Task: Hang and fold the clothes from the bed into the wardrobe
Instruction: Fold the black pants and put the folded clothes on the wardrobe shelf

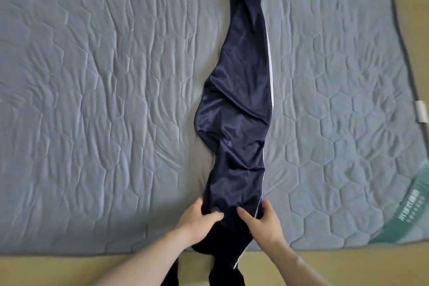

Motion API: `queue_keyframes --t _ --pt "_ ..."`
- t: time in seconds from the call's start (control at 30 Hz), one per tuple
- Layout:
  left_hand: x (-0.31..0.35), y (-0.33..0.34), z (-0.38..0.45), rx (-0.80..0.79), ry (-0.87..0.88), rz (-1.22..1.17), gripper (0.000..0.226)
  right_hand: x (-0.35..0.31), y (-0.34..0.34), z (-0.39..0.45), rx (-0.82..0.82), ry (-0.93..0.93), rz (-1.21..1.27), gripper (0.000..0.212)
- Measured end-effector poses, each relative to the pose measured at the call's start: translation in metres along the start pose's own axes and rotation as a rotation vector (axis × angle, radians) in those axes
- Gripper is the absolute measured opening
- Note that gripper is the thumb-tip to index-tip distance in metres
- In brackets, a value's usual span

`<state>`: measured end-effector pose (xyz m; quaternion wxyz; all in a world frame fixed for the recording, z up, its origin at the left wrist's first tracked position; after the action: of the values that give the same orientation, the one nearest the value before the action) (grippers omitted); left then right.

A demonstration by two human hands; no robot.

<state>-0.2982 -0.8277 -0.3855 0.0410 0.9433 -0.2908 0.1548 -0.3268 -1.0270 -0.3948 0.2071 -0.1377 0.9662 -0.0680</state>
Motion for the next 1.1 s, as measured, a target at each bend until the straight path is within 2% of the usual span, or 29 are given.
queue_keyframes --t 0.1,0.17,0.33,0.4,0.47,0.5,0.6,0.67,0.83,0.9,1.1 --pt "-0.027 0.013 -0.013 -0.033 -0.083 0.055 0.02 0.018 0.003 -0.017 -0.141 0.088 -0.017 0.026" --pt "-0.042 0.017 -0.027 -0.082 -0.108 0.061 0.01 0.027 0.005 -0.03 -0.174 0.129 -0.061 0.019" --pt "-0.061 0.027 -0.071 -0.157 -0.15 0.086 0.011 0.053 0.013 -0.062 -0.197 0.214 -0.086 0.017" --pt "-0.063 0.026 -0.088 -0.146 -0.153 0.03 0.021 0.051 0.014 -0.077 -0.174 0.201 -0.021 0.02" --pt "-0.059 0.023 -0.103 -0.105 -0.137 -0.017 0.048 0.04 0.01 -0.093 -0.154 0.206 0.074 0.026" --pt "-0.054 0.02 -0.111 -0.083 -0.122 -0.039 0.054 0.032 0.007 -0.1 -0.147 0.211 0.107 0.032" --pt "-0.031 0.006 -0.129 -0.038 -0.033 -0.134 0.042 0.004 -0.006 -0.116 -0.168 0.189 0.175 0.05" --pt "-0.013 -0.008 -0.138 -0.03 0.022 -0.158 0.041 -0.02 -0.018 -0.122 -0.173 0.151 0.248 0.054" --pt "0.046 -0.043 -0.137 -0.008 0.173 -0.226 0.031 -0.083 -0.043 -0.117 -0.186 0.091 0.374 0.024" --pt "0.078 -0.057 -0.13 0.019 0.202 -0.298 0.029 -0.108 -0.052 -0.108 -0.181 0.084 0.443 0.024" --pt "0.162 -0.097 -0.102 0.036 0.262 -0.486 0.045 -0.172 -0.082 -0.07 -0.132 0.02 0.57 0.027"
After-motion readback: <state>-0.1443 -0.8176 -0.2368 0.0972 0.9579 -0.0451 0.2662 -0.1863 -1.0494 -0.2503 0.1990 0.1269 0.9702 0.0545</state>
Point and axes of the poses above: each hand's wrist, its own z-axis towards the middle knuckle, its own y-axis out of the palm, x = y × z, the point moved 1 cm from there along z, towards the middle knuckle, and after that the axes turned 10 degrees about -x, right-handed, at the moved point
